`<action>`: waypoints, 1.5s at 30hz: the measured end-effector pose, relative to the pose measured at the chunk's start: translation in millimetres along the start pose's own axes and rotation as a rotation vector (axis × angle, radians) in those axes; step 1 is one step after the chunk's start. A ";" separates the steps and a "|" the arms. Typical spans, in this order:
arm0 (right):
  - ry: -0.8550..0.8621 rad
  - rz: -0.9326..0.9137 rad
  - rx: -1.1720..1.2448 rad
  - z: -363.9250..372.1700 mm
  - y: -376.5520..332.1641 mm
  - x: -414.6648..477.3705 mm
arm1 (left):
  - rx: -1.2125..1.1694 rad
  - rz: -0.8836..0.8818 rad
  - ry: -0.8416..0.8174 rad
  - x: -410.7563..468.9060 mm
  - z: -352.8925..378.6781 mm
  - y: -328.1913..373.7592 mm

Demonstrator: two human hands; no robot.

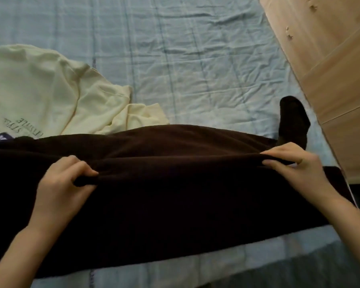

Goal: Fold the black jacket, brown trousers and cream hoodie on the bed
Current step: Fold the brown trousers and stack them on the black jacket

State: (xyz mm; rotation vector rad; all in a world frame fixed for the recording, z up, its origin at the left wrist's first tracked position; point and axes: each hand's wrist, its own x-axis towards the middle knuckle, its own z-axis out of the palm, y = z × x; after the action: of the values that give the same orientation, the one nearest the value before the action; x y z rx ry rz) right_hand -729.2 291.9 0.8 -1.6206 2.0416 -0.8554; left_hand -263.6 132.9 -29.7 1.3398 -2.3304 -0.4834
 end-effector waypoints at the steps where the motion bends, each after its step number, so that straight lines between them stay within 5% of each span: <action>1: -0.007 0.002 -0.044 7.2 1.7 -30.8 | 0.023 0.044 -0.010 -20.4 1.7 3.3; 5: -0.036 0.059 -0.224 63.5 18.9 -133.9 | 0.138 0.176 -0.222 -100.5 23.0 -4.1; 8: -0.004 0.108 -0.347 97.9 29.3 -164.8 | 0.137 0.088 -0.387 -133.4 41.0 -14.6; 15: 0.197 0.096 -0.630 87.4 43.9 -153.1 | 0.285 0.302 -0.072 -140.3 46.5 -17.9; 18: 0.244 0.006 -0.699 76.4 53.5 -170.8 | 0.210 0.239 -0.146 -139.7 45.2 -9.3; 22: 0.070 0.036 -0.564 84.3 53.9 -196.7 | 0.227 0.131 -0.341 -145.0 54.3 -2.5; 29: 0.019 -0.046 -0.530 87.4 58.9 -172.9 | 0.172 0.271 -0.280 -136.3 85.1 69.2; 35: 0.144 -0.193 -0.531 68.5 65.3 -183.6 | 0.146 0.169 -0.078 -151.5 84.8 84.7; 40: -0.184 -0.078 -0.318 64.4 64.5 -194.0 | 0.230 0.001 -0.420 -158.2 91.1 85.3; 45: 0.049 0.069 -0.147 20.6 89.7 -191.8 | 0.146 0.176 -0.314 -115.8 126.1 168.0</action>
State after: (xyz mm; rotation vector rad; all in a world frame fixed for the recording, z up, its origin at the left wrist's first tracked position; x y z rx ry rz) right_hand -732.7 485.4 -87.5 -1.6083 2.2274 -0.7438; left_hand -397.7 326.3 -76.3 1.1758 -2.7597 -0.5070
